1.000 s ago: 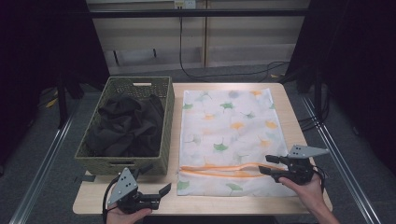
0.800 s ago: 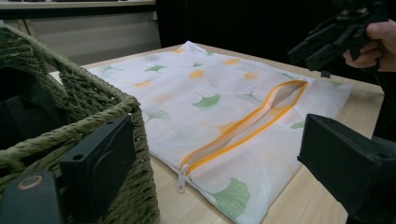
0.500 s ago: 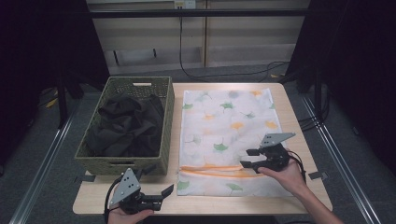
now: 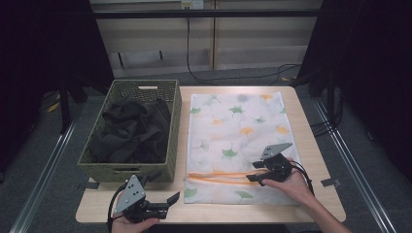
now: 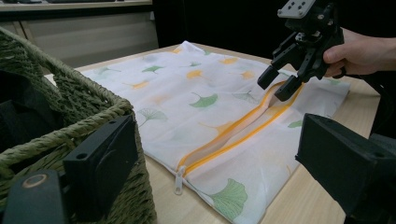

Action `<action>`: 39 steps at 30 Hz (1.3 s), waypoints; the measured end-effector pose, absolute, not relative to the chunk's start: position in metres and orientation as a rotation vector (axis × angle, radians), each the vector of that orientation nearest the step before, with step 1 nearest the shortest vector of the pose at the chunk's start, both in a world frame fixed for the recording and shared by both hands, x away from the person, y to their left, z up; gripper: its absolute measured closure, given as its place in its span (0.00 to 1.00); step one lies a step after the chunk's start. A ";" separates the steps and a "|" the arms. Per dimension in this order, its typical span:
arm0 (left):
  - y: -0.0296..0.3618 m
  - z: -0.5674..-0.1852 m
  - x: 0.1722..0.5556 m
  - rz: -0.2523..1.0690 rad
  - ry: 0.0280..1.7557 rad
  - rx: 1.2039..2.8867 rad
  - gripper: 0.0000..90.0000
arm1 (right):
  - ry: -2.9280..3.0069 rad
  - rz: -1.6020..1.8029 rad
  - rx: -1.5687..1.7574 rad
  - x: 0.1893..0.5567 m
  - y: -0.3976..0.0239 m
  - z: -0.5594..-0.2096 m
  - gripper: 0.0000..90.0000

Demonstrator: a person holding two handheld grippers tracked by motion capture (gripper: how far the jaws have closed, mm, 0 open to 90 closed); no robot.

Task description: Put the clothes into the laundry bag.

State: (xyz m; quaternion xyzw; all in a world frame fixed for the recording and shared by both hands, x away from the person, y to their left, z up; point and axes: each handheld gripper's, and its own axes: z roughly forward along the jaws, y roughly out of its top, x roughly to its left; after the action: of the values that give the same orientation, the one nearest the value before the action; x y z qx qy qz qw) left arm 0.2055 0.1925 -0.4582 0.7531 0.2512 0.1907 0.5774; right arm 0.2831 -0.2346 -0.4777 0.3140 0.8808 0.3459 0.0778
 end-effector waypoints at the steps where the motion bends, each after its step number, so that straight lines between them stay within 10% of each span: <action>1: 0.192 -0.458 0.205 0.443 0.587 1.764 0.13 | 2.626 1.027 0.956 0.284 -0.236 -0.479 0.43; 17: 0.193 -0.459 0.206 0.434 0.596 1.763 0.13 | 2.681 0.885 0.937 0.288 -0.237 -0.490 0.51; 39: 0.194 -0.460 0.208 0.430 0.605 1.771 0.13 | 2.658 0.833 1.002 0.295 -0.232 -0.486 0.93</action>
State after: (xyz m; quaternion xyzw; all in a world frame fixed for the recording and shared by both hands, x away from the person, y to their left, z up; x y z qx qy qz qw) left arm 0.2078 0.1945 -0.4597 0.7555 0.2580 0.1837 0.5735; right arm 0.2952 -0.2322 -0.4858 0.3371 0.8942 0.2802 0.0905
